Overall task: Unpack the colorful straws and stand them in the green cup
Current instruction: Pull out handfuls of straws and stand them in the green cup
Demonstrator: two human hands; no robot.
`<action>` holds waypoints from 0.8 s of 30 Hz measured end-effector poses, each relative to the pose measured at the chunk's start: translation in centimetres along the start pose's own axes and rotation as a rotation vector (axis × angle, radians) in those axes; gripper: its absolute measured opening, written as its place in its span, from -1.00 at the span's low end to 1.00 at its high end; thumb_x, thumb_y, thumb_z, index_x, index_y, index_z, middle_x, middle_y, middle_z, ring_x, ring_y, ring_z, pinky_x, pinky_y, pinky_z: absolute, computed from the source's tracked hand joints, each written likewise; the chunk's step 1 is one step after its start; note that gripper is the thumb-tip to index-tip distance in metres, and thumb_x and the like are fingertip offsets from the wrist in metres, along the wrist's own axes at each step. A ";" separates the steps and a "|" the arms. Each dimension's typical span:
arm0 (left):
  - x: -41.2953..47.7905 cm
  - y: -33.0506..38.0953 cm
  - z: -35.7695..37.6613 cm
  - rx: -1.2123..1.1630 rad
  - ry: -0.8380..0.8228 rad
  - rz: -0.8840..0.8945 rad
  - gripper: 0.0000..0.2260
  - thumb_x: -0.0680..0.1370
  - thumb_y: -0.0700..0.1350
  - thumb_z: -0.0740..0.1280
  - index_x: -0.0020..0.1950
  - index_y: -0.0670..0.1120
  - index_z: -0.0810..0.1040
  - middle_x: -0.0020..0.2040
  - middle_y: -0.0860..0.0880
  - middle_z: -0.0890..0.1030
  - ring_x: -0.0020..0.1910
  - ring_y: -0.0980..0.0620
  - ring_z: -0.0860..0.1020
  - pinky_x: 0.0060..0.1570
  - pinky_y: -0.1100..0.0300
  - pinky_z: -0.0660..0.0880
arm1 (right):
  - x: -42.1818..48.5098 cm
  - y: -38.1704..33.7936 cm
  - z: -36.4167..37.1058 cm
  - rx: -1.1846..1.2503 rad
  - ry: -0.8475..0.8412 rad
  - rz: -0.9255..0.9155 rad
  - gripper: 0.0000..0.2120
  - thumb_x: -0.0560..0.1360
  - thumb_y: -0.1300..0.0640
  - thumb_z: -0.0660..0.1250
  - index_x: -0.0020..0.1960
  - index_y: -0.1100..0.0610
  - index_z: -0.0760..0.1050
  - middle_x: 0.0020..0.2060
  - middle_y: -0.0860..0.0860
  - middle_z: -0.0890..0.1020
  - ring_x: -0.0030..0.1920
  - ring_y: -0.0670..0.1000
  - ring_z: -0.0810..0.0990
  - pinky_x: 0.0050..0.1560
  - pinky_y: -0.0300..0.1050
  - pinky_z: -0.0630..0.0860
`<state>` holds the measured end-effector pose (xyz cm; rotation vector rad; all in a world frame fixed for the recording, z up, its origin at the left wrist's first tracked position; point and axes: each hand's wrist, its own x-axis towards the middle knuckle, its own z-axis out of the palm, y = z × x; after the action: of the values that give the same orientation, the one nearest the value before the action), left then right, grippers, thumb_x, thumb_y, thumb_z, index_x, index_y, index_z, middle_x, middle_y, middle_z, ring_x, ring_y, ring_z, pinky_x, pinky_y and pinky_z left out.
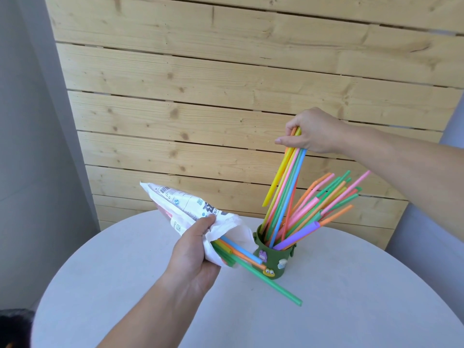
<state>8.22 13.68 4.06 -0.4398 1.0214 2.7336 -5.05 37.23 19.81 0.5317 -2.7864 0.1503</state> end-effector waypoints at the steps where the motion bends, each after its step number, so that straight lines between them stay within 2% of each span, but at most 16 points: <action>1: 0.0 0.0 0.0 -0.001 0.004 0.003 -0.71 0.66 -0.20 0.31 0.39 -0.20 0.48 -0.12 -0.19 0.68 -0.11 -0.15 0.66 -0.06 -0.09 0.59 | -0.1 -0.1 0.0 -0.002 0.005 -0.004 -0.59 0.52 -0.17 0.39 -0.31 0.13 0.58 -0.44 0.03 0.42 -0.39 0.00 0.34 -0.38 -0.10 0.24; 5: -0.1 0.0 0.1 -0.010 0.009 0.011 -0.75 0.66 -0.19 0.31 0.34 -0.18 0.50 -0.24 -0.16 0.71 -0.29 -0.10 0.72 -0.30 0.02 0.67 | -0.7 -0.6 0.2 -0.013 0.000 -0.023 -0.61 0.53 -0.17 0.39 -0.32 0.10 0.57 -0.46 0.02 0.43 -0.39 0.01 0.36 -0.40 -0.11 0.24; 9: -0.3 0.1 0.2 -0.011 0.006 0.013 -0.78 0.67 -0.20 0.30 0.31 -0.20 0.51 -0.29 -0.15 0.71 -0.36 -0.07 0.72 -0.42 0.07 0.66 | -1.5 -1.5 0.9 -0.056 -0.052 -0.057 -0.59 0.53 -0.18 0.37 -0.37 0.05 0.49 -0.52 -0.01 0.44 -0.45 -0.03 0.43 -0.40 -0.14 0.29; 10: -0.5 0.1 0.3 -0.012 -0.001 0.011 -0.80 0.68 -0.20 0.29 0.29 -0.20 0.51 -0.30 -0.16 0.71 -0.36 -0.07 0.72 -0.41 0.07 0.65 | -1.6 -1.6 1.0 -0.058 -0.067 -0.054 -0.58 0.53 -0.20 0.36 -0.36 0.06 0.48 -0.54 0.00 0.47 -0.48 -0.03 0.50 -0.40 -0.16 0.32; 12: -0.5 0.1 0.3 0.005 -0.003 0.005 -0.74 0.67 -0.19 0.30 0.36 -0.20 0.52 -0.18 -0.17 0.70 -0.23 -0.11 0.70 -0.21 0.00 0.66 | -2.0 -1.8 1.2 -0.052 -0.077 -0.050 -0.57 0.53 -0.23 0.34 -0.33 0.08 0.48 -0.55 0.02 0.54 -0.49 0.01 0.60 -0.37 -0.18 0.40; 14: -0.4 0.0 0.2 0.014 -0.002 0.007 -0.68 0.67 -0.19 0.32 0.42 -0.20 0.50 -0.07 -0.18 0.67 -0.11 -0.12 0.65 -0.06 -0.04 0.60 | -2.4 -2.2 1.6 -0.057 -0.076 -0.044 -0.57 0.53 -0.25 0.33 -0.31 0.07 0.48 -0.52 0.05 0.58 -0.45 0.03 0.62 -0.35 -0.17 0.42; 17: -0.5 0.0 0.3 0.004 -0.007 0.021 -0.64 0.66 -0.20 0.33 0.46 -0.18 0.47 0.01 -0.20 0.65 -0.06 -0.13 0.64 -0.05 -0.06 0.59 | -3.2 -2.7 2.4 -0.092 -0.101 -0.043 -0.58 0.52 -0.27 0.32 -0.33 0.02 0.46 -0.47 0.02 0.54 -0.37 0.00 0.51 -0.38 -0.11 0.32; 21: -0.8 0.1 0.5 0.005 -0.013 0.018 -0.64 0.66 -0.20 0.33 0.46 -0.17 0.47 -0.03 -0.19 0.66 -0.09 -0.11 0.64 -0.07 -0.05 0.60 | -3.6 -2.8 2.9 -0.096 -0.140 -0.011 -0.56 0.50 -0.33 0.29 -0.30 0.02 0.49 -0.41 0.02 0.55 -0.30 0.04 0.55 -0.34 -0.10 0.37; 24: -0.9 0.2 0.5 -0.004 -0.004 0.020 -0.66 0.66 -0.20 0.33 0.44 -0.15 0.46 -0.03 -0.18 0.67 -0.11 -0.09 0.64 -0.11 -0.03 0.59 | -3.4 -2.8 2.7 -0.055 -0.152 0.006 -0.56 0.50 -0.31 0.30 -0.30 0.04 0.50 -0.41 -0.01 0.51 -0.32 0.01 0.49 -0.33 -0.09 0.34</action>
<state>8.93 13.79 4.82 -0.4267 1.0256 2.7534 -1.71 35.40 16.28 0.5416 -2.9300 0.0353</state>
